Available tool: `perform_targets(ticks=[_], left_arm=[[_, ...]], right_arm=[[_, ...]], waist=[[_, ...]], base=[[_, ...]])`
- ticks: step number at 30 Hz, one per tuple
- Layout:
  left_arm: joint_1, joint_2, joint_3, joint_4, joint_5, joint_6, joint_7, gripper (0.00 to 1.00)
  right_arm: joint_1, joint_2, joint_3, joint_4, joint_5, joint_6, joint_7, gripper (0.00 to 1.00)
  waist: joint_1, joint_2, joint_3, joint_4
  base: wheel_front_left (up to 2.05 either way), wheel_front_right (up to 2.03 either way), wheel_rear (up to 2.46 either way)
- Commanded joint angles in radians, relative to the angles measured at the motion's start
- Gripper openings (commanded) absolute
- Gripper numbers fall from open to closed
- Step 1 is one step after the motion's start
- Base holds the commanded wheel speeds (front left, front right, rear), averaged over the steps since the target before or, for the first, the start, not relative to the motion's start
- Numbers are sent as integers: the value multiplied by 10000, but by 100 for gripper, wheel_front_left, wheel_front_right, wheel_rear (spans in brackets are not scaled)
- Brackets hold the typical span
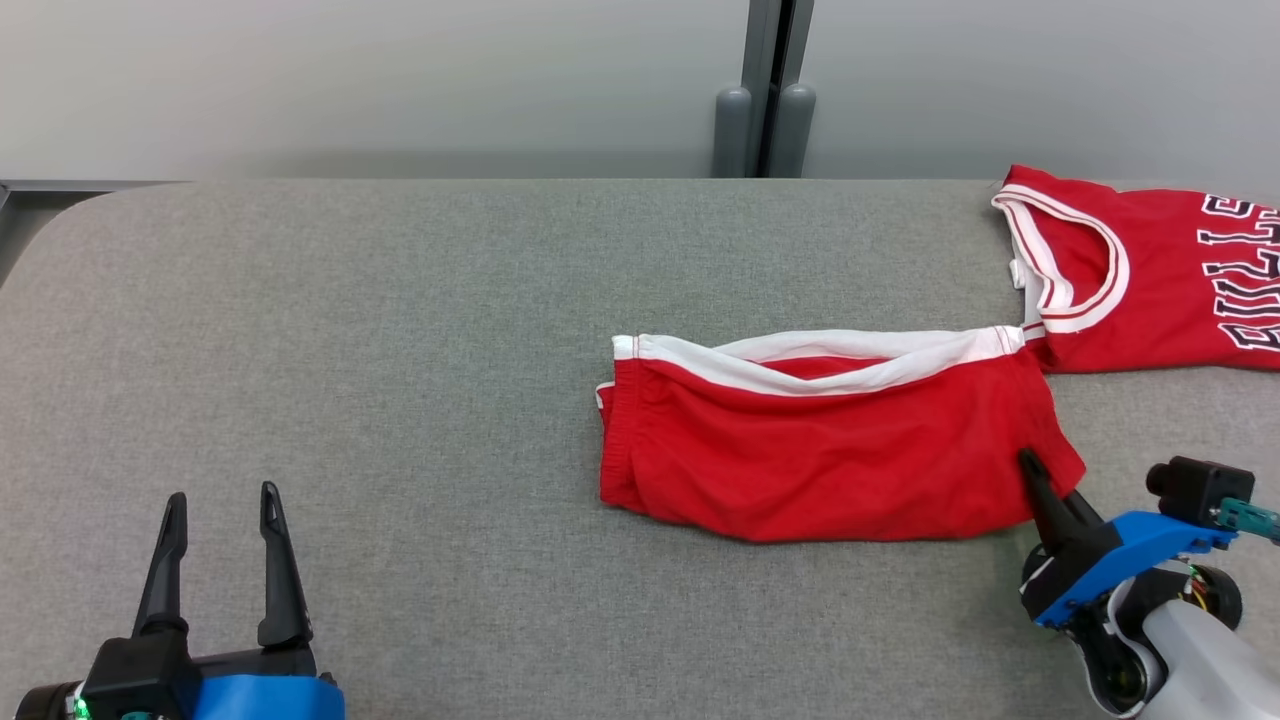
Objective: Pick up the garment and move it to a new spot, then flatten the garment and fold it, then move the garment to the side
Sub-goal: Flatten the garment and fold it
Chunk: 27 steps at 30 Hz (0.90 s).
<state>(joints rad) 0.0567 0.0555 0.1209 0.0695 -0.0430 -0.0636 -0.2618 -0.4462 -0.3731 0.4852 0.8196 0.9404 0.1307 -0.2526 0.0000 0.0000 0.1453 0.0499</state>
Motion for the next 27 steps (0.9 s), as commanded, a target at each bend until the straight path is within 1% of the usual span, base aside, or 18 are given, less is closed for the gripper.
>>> perform_targets(ticks=[1, 4, 10, 19, 23, 27], left_arm=[[54, 15, 61, 43, 58, -34, -43, 100], [90, 8, 61, 94, 66, -38, -43, 100], [177, 1, 120, 145, 46, -87, -43, 100], [191, -21, -55, 150, -10, -66, -43, 100], [96, -31, -127, 192, -85, -32, -43, 100], [-29, -39, -246, 226, -130, -14, -43, 100]], right_arm=[[47, 120, -64, -134, -107, 3, -69, 0], [-50, 218, -243, -407, -230, 3, -81, 0], [-242, 536, -444, -1367, -665, 3, -112, 0], [-588, 1371, -250, -2791, -1579, 3, 405, 0], [-686, 1804, -85, -3078, -2070, 3, 695, 0], [-573, 2169, 216, -3076, -2509, 3, 951, 0]], waist=[[0, 0, -36, -16], [0, 0, -139, -4], [0, 0, -306, 19], [0, 0, -372, 217], [0, 0, -305, 370], [0, 0, -225, 584]], base=[[0, 0, 0], [0, 0, 0], [0, 0, 0], [0, 0, 0], [0, 0, 0], [0, 0, 0]])
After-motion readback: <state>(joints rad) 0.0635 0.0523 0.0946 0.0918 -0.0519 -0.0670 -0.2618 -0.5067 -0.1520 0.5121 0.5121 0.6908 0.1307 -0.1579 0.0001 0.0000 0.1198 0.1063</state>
